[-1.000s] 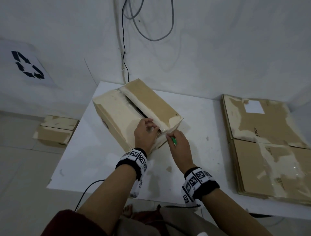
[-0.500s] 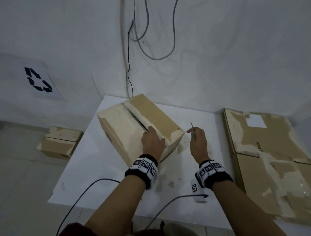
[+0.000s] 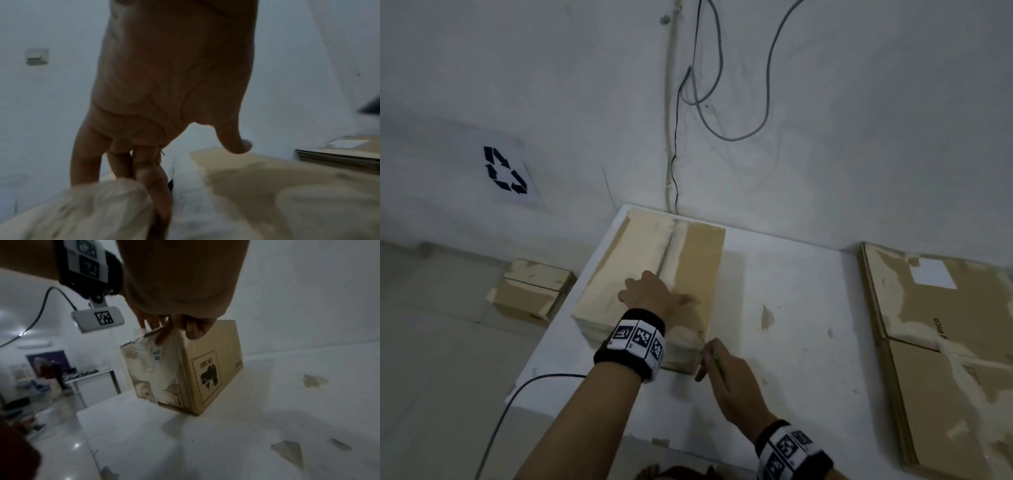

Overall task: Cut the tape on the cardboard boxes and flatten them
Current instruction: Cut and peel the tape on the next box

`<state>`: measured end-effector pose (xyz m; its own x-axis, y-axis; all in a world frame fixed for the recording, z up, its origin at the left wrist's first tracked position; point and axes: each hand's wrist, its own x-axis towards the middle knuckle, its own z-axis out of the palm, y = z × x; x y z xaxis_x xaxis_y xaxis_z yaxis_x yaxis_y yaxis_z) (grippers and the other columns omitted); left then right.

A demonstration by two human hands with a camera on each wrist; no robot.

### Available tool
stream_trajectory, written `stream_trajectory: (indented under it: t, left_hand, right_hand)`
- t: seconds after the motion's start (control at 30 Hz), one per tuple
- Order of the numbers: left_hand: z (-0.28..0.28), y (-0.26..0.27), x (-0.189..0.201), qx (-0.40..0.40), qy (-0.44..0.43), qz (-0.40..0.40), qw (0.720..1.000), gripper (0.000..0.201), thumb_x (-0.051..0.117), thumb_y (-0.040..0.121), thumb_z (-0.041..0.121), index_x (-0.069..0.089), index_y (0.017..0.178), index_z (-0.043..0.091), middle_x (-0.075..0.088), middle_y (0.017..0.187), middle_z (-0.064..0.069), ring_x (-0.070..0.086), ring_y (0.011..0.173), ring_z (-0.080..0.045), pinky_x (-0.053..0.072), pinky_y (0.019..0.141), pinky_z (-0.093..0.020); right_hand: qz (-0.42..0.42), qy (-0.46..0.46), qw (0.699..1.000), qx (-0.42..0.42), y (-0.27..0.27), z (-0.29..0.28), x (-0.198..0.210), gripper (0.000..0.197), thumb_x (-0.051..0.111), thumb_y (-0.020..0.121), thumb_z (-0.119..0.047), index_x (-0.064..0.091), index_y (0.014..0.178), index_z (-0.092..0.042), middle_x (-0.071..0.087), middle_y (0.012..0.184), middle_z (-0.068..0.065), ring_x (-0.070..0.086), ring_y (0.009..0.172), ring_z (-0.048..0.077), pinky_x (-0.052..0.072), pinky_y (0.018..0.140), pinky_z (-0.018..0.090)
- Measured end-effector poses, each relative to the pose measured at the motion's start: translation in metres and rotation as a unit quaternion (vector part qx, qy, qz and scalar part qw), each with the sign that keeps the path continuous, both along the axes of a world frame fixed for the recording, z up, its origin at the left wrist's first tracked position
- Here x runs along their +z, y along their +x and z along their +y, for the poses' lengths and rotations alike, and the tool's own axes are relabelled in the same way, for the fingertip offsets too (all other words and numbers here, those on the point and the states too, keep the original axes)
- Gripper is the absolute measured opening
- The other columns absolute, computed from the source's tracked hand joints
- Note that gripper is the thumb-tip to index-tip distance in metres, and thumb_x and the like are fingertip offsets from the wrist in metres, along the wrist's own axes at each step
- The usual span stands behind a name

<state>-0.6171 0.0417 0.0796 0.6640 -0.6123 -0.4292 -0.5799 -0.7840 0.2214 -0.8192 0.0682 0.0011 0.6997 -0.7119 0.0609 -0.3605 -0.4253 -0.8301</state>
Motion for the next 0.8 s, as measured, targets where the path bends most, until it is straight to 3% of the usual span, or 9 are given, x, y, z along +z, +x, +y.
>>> stream_trajectory:
  t: [0.1,0.2,0.27,0.37,0.47,0.53,0.6,0.7,0.8]
  left_hand:
    - [0.016,-0.005,-0.006,-0.029,-0.009,-0.009,1.0,0.11,0.076,0.052,0.075,0.035,0.126,0.005,0.043,0.127,-0.013,0.036,0.123,-0.031,0.035,0.097,-0.044]
    - [0.021,-0.001,-0.013,-0.023,-0.052,0.001,0.998,0.104,0.078,0.052,0.072,0.039,0.122,0.007,0.047,0.126,-0.012,0.038,0.12,-0.03,0.035,0.096,-0.043]
    - [0.025,0.005,-0.018,-0.052,-0.072,-0.002,0.996,0.1,0.073,0.055,0.075,0.04,0.124,0.01,0.048,0.126,-0.012,0.038,0.12,-0.031,0.032,0.096,-0.043]
    - [0.037,0.019,-0.028,-0.102,-0.122,0.01,0.987,0.1,0.072,0.057,0.074,0.037,0.132,0.017,0.044,0.129,-0.009,0.033,0.122,-0.029,0.027,0.096,-0.041]
    - [0.046,0.041,-0.029,-0.181,-0.119,0.001,0.976,0.101,0.079,0.056,0.066,0.036,0.137,0.023,0.038,0.129,-0.004,0.026,0.125,-0.026,0.025,0.097,-0.039]
    - [0.045,0.055,-0.02,-0.252,-0.066,-0.041,0.965,0.097,0.081,0.059,0.06,0.036,0.138,0.026,0.037,0.129,-0.003,0.025,0.125,-0.027,0.025,0.097,-0.039]
    - [0.039,0.064,-0.011,-0.298,-0.017,-0.066,0.952,0.089,0.078,0.064,0.058,0.038,0.138,0.027,0.038,0.131,-0.004,0.028,0.126,-0.027,0.026,0.099,-0.042]
    - [0.03,0.063,-0.003,-0.299,-0.018,-0.035,0.953,0.073,0.057,0.072,0.077,0.054,0.121,0.023,0.045,0.125,-0.004,0.038,0.119,-0.027,0.028,0.1,-0.045]
    - [0.02,0.039,-0.01,-0.297,-0.053,-0.026,0.953,0.078,0.045,0.071,0.085,0.058,0.108,0.018,0.054,0.114,-0.006,0.046,0.112,-0.027,0.031,0.098,-0.046]
  right_hand:
    - [-0.081,-0.013,0.992,-0.097,0.021,-0.022,0.006,0.026,0.032,0.106,-0.026,0.048,0.089,-0.016,0.059,0.07,-0.003,0.055,0.06,0.007,0.042,0.058,0.026]
    - [-0.111,-0.045,0.975,-0.189,0.043,-0.07,0.02,0.027,0.033,0.107,-0.018,0.047,0.085,-0.009,0.056,0.072,-0.003,0.053,0.062,0.008,0.041,0.06,0.021]
    - [-0.074,-0.069,0.974,-0.203,0.057,-0.106,0.025,0.025,0.033,0.106,-0.018,0.048,0.088,-0.009,0.061,0.079,0.001,0.055,0.066,0.011,0.044,0.062,0.027]
    - [0.013,-0.114,0.974,-0.194,0.073,-0.146,0.027,0.037,0.028,0.102,-0.028,0.054,0.098,-0.002,0.062,0.095,0.017,0.059,0.088,0.036,0.044,0.074,0.043]
    - [0.09,-0.094,0.964,-0.231,0.075,-0.168,0.039,0.036,0.032,0.102,-0.024,0.057,0.112,0.0,0.061,0.118,0.018,0.054,0.113,0.037,0.038,0.088,0.042]
    - [0.101,-0.045,0.965,-0.24,0.067,-0.173,0.039,0.021,0.035,0.101,-0.019,0.052,0.097,-0.008,0.063,0.11,0.015,0.057,0.105,0.035,0.037,0.082,0.038]
    - [0.1,0.0,0.97,-0.222,0.055,-0.165,0.036,0.012,0.039,0.102,-0.015,0.046,0.094,-0.011,0.063,0.105,0.016,0.059,0.099,0.034,0.037,0.077,0.035]
    - [0.07,0.02,0.966,-0.247,0.032,-0.144,0.026,0.017,0.037,0.105,-0.018,0.047,0.095,-0.009,0.064,0.104,0.014,0.059,0.093,0.029,0.038,0.073,0.033]
    - [0.053,0.03,0.965,-0.255,0.014,-0.124,0.018,0.023,0.034,0.106,-0.025,0.051,0.093,-0.015,0.066,0.1,0.005,0.062,0.09,0.028,0.049,0.078,0.039]
